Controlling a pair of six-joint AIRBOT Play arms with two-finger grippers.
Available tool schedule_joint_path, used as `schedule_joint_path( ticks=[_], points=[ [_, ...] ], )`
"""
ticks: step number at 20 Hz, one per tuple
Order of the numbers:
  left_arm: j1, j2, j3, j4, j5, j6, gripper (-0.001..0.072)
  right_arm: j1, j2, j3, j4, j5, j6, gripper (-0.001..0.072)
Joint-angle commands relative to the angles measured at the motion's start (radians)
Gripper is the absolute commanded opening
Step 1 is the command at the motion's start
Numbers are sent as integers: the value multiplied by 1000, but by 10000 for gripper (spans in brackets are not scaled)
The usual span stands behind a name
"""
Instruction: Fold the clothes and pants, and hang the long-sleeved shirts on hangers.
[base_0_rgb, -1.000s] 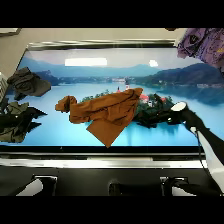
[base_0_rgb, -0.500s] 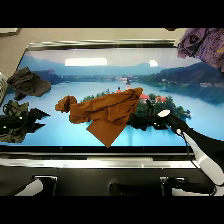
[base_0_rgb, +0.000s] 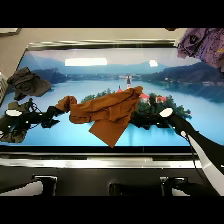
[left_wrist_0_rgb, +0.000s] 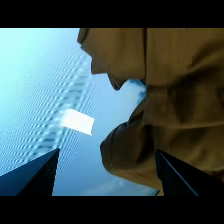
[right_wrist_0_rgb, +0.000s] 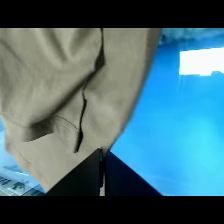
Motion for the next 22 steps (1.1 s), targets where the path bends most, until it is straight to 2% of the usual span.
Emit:
schedule_joint_path(
  ticks=[1, 3, 4, 5, 11, 13, 14, 16, 19, 20, 21, 22],
  points=[
    [-37, -79, 1, -116, 74, 72, 663, 1, 68, 1, -85, 30, 72, 26],
    [-38, -107, 2, -138, 88, 76, 631, 1, 100, 1, -85, 52, 72, 26],
    [-38, -116, 6, -138, 93, 80, 536, 1, 112, 1, -85, 64, 73, 26],
    [-38, -121, 14, -138, 97, 87, 507, 1, 122, 1, -85, 74, 72, 26],
    [-63, -129, 61, -137, 148, 86, 496, 1, 180, 1, -85, 99, 73, 26],
    [-68, -146, 68, -137, 167, 87, 352, 1, 196, 1, -85, 100, 76, 26],
    [-68, -162, 76, -137, 166, 87, 351, 1, 203, 1, -85, 101, 77, 26],
    [-69, -193, 93, -137, 152, 97, 225, 1, 219, 1, -85, 100, 87, 26],
    [-75, -224, 125, -135, 156, 97, 214, 1, 240, 1, -87, 100, 92, 26],
    [-74, -232, 135, -134, 154, 97, 86, 1, 248, 1, -87, 100, 92, 26],
    [-74, -235, 142, -135, 155, 97, 17, 1, 257, 1, -88, 99, 92, 26],
    [-74, -234, 154, -134, 149, 97, 17, 1, 267, 1, -94, 97, 92, 26]
  ],
)
